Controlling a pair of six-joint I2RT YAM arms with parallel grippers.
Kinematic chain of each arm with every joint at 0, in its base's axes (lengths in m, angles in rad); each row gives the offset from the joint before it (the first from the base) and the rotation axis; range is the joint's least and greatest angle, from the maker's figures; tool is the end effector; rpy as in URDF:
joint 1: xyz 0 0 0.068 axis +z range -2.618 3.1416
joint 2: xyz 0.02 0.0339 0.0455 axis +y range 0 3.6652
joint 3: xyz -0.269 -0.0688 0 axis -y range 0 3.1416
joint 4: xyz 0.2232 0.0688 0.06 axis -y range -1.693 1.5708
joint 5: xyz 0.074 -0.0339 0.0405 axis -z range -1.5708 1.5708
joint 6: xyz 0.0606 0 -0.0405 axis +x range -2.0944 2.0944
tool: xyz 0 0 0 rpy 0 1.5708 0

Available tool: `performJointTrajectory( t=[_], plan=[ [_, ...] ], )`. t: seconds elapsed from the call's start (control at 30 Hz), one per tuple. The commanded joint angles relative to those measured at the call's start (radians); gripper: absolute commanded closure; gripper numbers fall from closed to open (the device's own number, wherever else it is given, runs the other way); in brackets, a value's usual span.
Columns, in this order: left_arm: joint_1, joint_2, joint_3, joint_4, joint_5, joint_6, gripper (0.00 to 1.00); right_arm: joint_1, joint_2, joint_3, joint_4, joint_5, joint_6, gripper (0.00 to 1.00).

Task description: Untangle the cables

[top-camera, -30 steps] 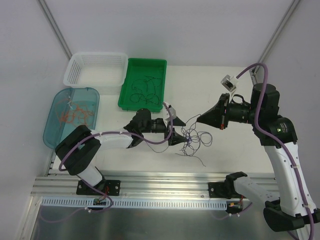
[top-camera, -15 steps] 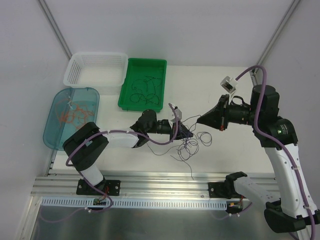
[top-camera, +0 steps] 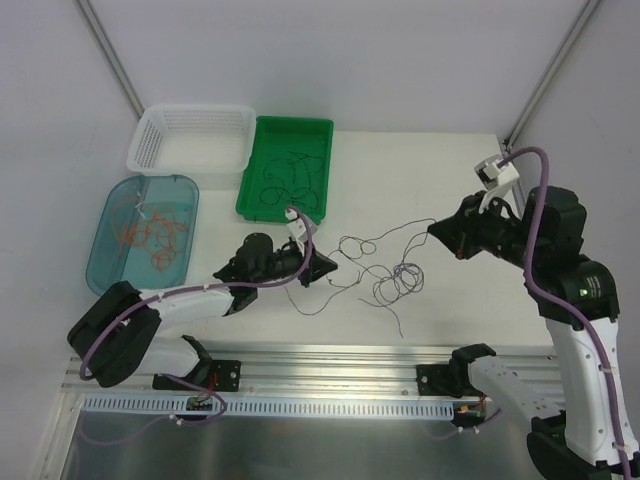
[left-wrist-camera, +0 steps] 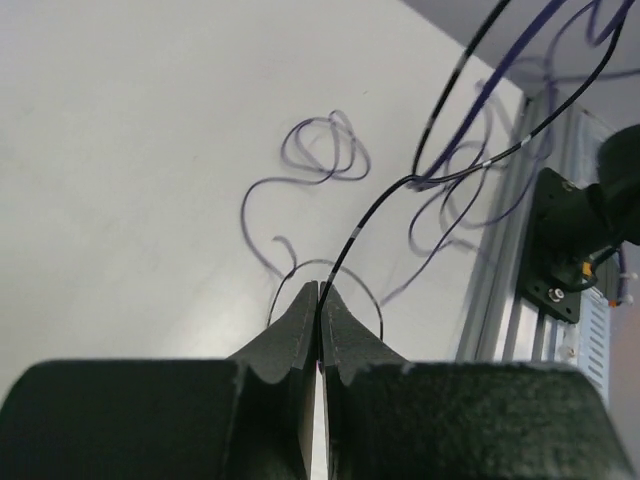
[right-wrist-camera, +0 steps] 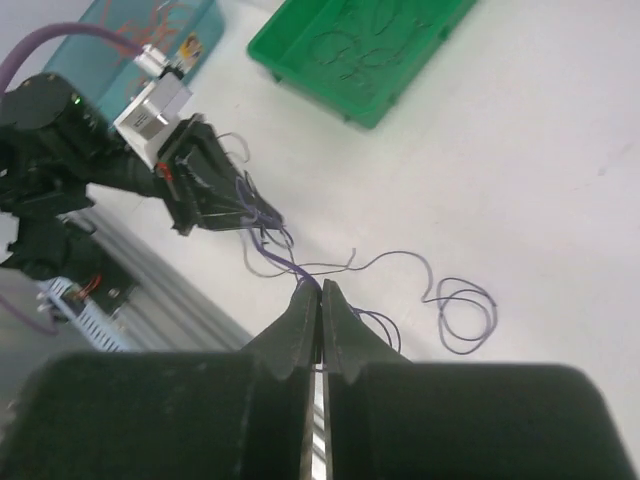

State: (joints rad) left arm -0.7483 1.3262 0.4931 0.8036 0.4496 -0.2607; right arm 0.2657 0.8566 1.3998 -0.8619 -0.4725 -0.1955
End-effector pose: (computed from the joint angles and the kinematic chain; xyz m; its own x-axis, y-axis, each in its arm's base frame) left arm 0.1857 -0.2084 0.2459 -0.2609 -0.0745 -0.9625 0.8941 0.3573 -0.2700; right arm 0.1137 0.0595 0.4434 -0.1701 -0.2256 -0.9593 -0.6972 0.7155 -0.0446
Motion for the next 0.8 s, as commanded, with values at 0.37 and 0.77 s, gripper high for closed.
performJointTrajectory(
  t=[0.37, 0.77],
  plan=[
    [0.190, -0.588, -0.094, -0.694, -0.387, -0.163, 1.00, -0.054, -0.045, 0.030, -0.046, 0.560, 0.016, 0.99],
    [0.308, -0.786, 0.224, -1.095, -0.496, -0.178, 1.00, -0.161, 0.009, -0.182, 0.014, 0.520, 0.086, 0.99]
  ],
)
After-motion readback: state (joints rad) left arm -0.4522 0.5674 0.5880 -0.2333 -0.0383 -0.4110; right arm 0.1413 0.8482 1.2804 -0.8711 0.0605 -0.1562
